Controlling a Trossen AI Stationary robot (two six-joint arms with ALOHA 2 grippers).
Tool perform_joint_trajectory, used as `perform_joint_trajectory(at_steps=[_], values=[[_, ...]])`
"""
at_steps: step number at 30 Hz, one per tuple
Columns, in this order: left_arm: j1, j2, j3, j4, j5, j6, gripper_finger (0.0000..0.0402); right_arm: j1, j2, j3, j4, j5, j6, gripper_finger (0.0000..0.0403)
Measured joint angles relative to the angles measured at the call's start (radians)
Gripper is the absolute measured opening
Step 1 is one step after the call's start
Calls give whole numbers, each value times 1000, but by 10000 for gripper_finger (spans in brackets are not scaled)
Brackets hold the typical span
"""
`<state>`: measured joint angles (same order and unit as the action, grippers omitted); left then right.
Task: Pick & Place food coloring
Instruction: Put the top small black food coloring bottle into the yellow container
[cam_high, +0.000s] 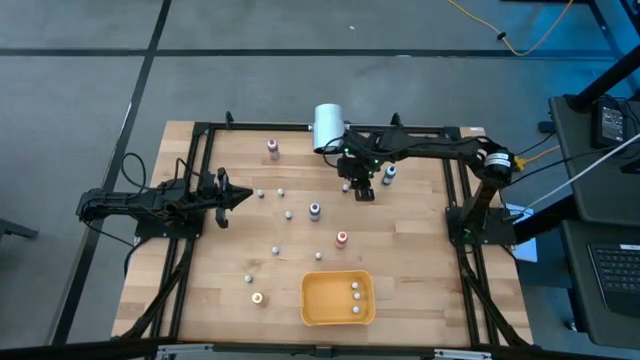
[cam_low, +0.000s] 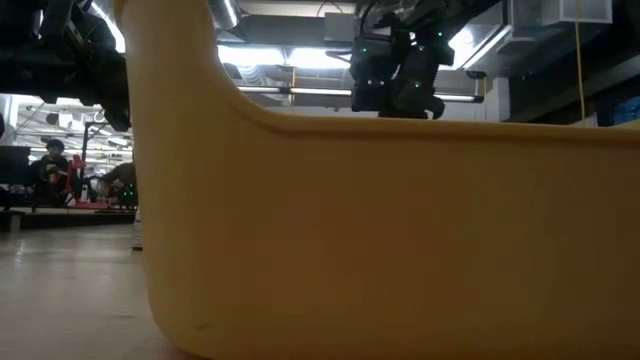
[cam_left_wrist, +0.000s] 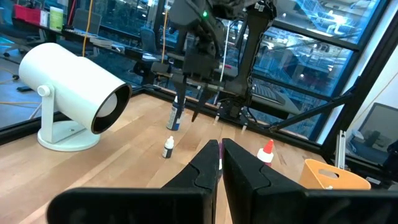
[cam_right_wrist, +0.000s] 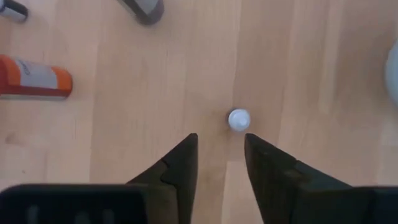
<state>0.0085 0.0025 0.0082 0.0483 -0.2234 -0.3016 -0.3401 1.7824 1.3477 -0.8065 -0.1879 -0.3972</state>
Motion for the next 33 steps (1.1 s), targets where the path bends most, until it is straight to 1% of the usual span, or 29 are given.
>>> perform_joint_trajectory(at_steps=[6,10,13,20,25,33], values=[[0,0,0,0,0,0,17,0,0,-32,97,14,3,202],[0,0,0,0,0,0,17,0,0,-60,145,45,4,226],[0,0,0,0,0,0,17,0,0,-79,173,47,4,228],[0,0,0,0,0,0,17,-3,0,-141,230,47,3,216],[0,0,0,0,0,0,17,-10,9,-143,245,48,3,215],[0,0,0,0,0,0,17,-16,79,-142,264,46,4,215]])
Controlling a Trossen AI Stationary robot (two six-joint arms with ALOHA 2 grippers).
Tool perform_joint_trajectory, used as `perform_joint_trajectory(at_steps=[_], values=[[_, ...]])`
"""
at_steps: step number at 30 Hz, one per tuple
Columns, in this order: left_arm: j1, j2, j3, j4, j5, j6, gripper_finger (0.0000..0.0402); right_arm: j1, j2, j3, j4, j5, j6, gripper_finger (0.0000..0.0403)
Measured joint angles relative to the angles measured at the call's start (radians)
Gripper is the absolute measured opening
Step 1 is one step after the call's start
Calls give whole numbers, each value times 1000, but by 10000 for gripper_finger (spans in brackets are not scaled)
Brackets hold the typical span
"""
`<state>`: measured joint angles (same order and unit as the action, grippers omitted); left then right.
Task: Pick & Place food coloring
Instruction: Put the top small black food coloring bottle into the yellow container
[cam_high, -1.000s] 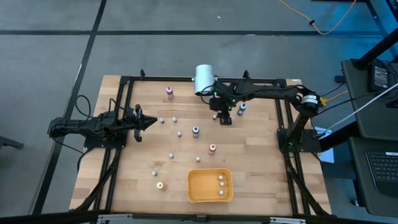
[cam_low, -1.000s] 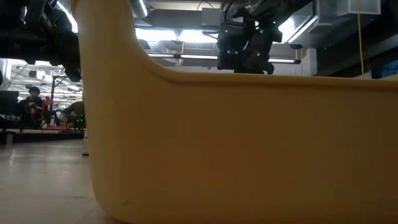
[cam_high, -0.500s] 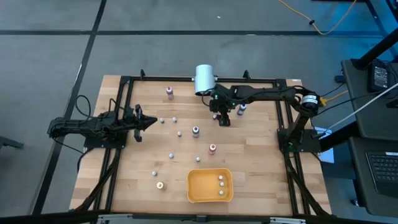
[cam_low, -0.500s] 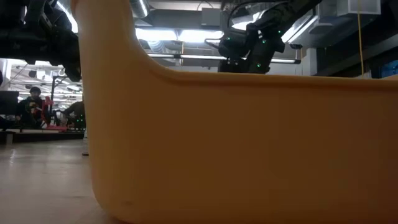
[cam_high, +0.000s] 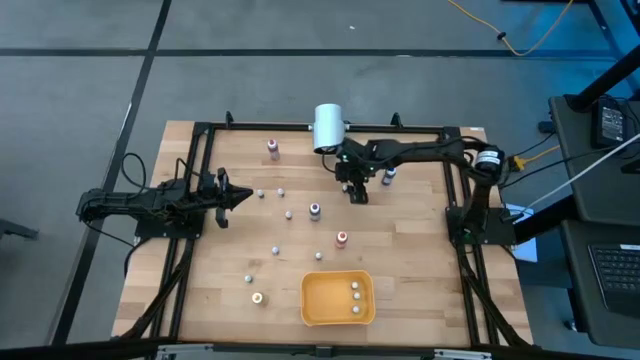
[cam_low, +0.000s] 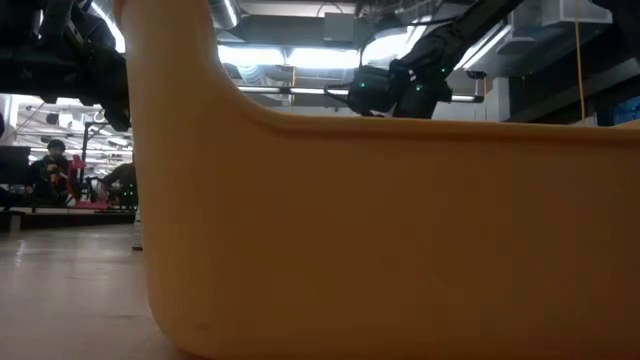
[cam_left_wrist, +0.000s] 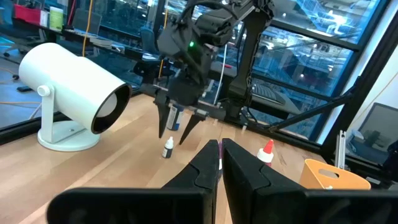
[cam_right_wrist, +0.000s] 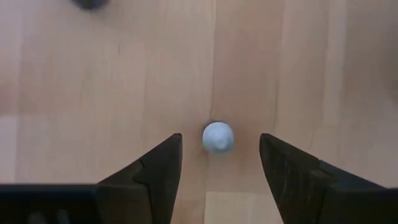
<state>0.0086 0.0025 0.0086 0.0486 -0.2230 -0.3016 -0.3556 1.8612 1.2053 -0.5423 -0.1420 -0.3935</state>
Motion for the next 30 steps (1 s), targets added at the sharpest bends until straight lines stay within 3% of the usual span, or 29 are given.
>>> perform_joint_trajectory(at_steps=[30], values=[[0,0,0,0,0,0,17,-4,67,0,53,18,26,209]])
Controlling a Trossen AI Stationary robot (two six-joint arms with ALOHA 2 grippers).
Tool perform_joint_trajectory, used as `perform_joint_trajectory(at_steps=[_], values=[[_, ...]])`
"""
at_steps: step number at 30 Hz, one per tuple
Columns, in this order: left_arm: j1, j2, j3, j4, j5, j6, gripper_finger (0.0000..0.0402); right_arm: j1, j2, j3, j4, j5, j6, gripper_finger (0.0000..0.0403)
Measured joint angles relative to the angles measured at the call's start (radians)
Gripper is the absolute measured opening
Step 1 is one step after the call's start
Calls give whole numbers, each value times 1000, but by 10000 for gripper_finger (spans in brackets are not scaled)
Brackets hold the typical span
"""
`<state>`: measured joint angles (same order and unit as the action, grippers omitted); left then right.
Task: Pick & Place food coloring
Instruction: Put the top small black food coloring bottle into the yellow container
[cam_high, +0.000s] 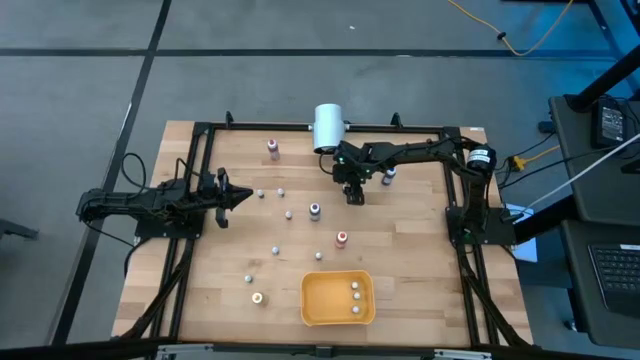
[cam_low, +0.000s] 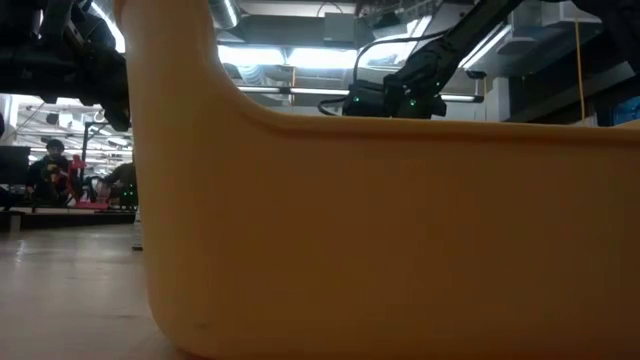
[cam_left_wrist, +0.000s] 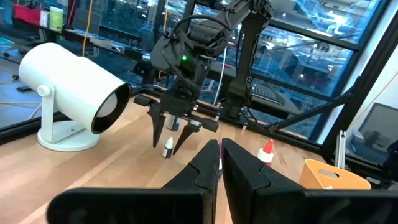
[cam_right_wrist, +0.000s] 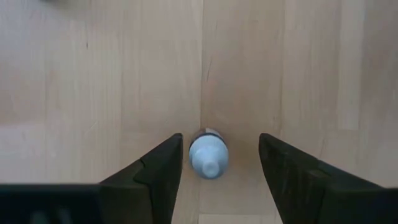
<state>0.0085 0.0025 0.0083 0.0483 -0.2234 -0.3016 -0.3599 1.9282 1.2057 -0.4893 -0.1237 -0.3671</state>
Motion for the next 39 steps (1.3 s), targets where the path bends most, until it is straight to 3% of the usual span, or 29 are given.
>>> perform_joint_trajectory(at_steps=[16,24,31,39], values=[[0,0,0,0,0,0,17,0,0,44,-46,0,0,77],[0,0,0,0,0,0,17,0,0,45,-67,0,0,93],[0,0,0,0,0,0,17,0,0,45,-69,0,0,75],[0,0,0,0,0,0,17,2,-19,46,-98,-1,17,83]])
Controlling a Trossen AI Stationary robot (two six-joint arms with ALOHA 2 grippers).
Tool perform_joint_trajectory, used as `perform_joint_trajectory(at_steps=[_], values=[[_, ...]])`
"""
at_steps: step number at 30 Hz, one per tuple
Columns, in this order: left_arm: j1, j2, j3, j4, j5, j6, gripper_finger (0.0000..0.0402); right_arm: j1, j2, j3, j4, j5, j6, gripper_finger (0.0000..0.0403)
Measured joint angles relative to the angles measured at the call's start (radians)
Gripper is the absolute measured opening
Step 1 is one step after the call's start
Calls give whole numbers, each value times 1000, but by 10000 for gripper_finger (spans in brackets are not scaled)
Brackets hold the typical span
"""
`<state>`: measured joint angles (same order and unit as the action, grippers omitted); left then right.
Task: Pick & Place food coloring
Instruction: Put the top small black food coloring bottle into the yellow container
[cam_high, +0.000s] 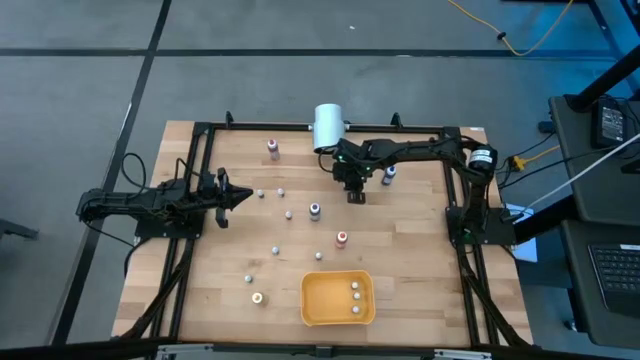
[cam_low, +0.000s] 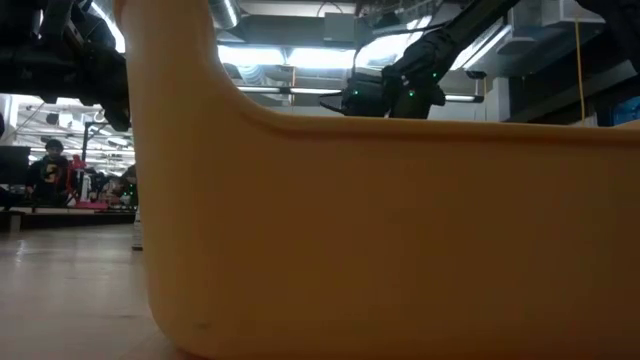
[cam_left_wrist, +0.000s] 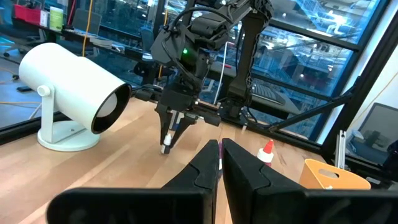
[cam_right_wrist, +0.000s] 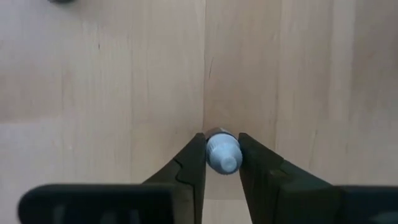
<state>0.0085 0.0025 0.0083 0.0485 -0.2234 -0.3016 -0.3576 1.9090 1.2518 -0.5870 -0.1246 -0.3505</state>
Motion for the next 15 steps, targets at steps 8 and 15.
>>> perform_joint_trajectory(at_steps=[8,15], values=[[0,0,0,0,0,0,17,12,-83,0,-86,-8,36,81],[0,0,0,0,0,0,17,60,-202,0,-155,-28,84,78]])
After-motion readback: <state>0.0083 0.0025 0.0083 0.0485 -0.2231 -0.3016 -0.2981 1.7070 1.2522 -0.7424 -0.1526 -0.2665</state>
